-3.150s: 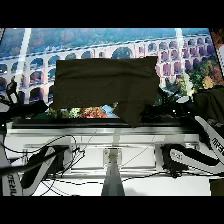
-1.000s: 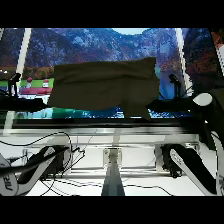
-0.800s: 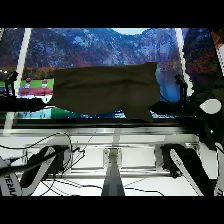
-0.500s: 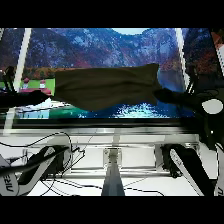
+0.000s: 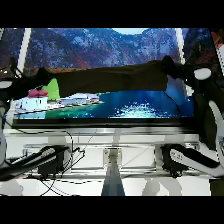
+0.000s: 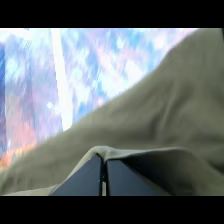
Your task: Fold the clothes and pants, and hang the long-sleeved shirts on hangers.
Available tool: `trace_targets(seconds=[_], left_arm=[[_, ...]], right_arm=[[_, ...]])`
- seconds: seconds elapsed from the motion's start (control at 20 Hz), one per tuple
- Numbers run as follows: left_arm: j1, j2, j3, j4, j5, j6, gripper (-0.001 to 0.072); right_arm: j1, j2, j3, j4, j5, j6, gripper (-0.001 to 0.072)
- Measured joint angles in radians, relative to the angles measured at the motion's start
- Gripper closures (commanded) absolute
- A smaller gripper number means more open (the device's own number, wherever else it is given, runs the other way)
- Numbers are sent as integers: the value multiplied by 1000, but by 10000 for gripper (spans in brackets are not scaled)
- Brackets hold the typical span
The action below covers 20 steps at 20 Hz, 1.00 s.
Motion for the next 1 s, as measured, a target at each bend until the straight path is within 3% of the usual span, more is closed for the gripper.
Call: trace_targets(seconds=[0.15,0.2,0.25,0.3,0.35,0.4,0.6,1.0], left_arm=[[-74,-111,65,-40,114,0,695],[-91,-140,87,-48,137,0,657],[-102,-163,105,-54,155,0,550],[-110,-178,121,-58,169,0,335],[-114,-190,134,-61,181,3,90],[-117,-198,143,-63,187,4,5],[-94,-203,160,-32,156,10,12],[25,-232,166,174,-150,-8,24]], right_arm=[[0,-155,125,15,-24,11,687],[0,-192,154,18,-28,14,573],[0,-222,180,19,-37,14,352],[0,-243,197,18,-39,14,187],[0,-260,209,8,-40,13,156],[0,-270,219,-1,-39,14,157],[0,-291,236,-64,-4,13,158],[0,-299,241,-171,65,11,159]])
